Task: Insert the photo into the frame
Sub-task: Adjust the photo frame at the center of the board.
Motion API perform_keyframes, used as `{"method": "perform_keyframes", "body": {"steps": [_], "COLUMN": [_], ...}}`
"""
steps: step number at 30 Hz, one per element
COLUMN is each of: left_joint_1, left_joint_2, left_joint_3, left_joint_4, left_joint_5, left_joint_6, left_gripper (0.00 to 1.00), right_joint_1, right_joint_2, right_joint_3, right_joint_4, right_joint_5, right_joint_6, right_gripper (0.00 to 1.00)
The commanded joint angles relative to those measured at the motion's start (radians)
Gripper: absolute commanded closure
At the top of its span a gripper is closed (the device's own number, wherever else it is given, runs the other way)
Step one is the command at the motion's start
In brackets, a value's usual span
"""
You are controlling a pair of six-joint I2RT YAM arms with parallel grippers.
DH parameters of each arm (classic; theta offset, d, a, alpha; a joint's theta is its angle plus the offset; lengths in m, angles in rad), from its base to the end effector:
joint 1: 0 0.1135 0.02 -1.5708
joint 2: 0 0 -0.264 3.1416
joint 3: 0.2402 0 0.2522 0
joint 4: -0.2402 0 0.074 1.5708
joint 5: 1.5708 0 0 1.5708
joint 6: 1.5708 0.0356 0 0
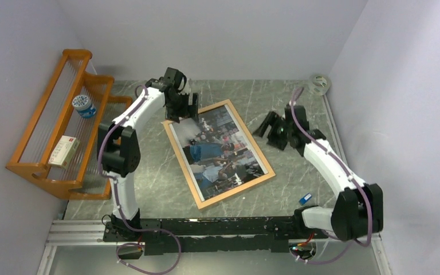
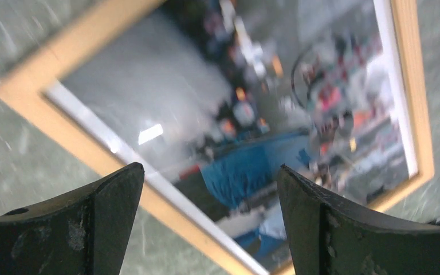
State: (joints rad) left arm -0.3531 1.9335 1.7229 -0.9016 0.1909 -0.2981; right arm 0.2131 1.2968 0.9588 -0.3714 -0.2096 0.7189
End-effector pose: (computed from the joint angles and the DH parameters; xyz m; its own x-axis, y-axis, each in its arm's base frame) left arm 0.3861 -0.1495 0.2701 -0.9271 0.0344 -0.3732 0.1528 0.9439 -0.2927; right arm 0.2742 0.0669 0.2721 -0.7169 0.5039 -0.4817 0.1475 0.7850 0.6017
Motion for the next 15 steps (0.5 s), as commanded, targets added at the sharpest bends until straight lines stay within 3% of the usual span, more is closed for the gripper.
{"method": "perform_keyframes", "body": {"steps": [1, 8, 12, 15], "left_joint_1": [0.085, 0.182, 0.228, 0.241], "left_joint_2": [0.146, 0.368, 0.432, 0.483], "left_joint_3": [0.186, 0.378, 0.386, 0.427], "left_joint_4": [0.082, 0.178, 0.263, 0.239], "left_joint_5": [0.06, 0.151, 0.267, 0.369], "left_joint_6": [0.007, 0.005, -0.036, -0.021], "left_gripper": [0.1, 0.09, 0.09, 0.1], "right_joint_1": [0.007, 0.008, 0.007, 0.007], "right_joint_2": [-0.148, -0.359, -0.36, -0.307], "right_joint_3": [-0.147, -0.342, -0.397, -0.416], "right_joint_4": [-0.235, -0.403, -0.362, -0.312], "right_joint_5": [-0.04, -0.056, -0.08, -0.104], "right_joint_6": [0.041, 0.08, 0.079, 0.078], "right_gripper": [0.22, 0.15, 0.14, 0.13]}}
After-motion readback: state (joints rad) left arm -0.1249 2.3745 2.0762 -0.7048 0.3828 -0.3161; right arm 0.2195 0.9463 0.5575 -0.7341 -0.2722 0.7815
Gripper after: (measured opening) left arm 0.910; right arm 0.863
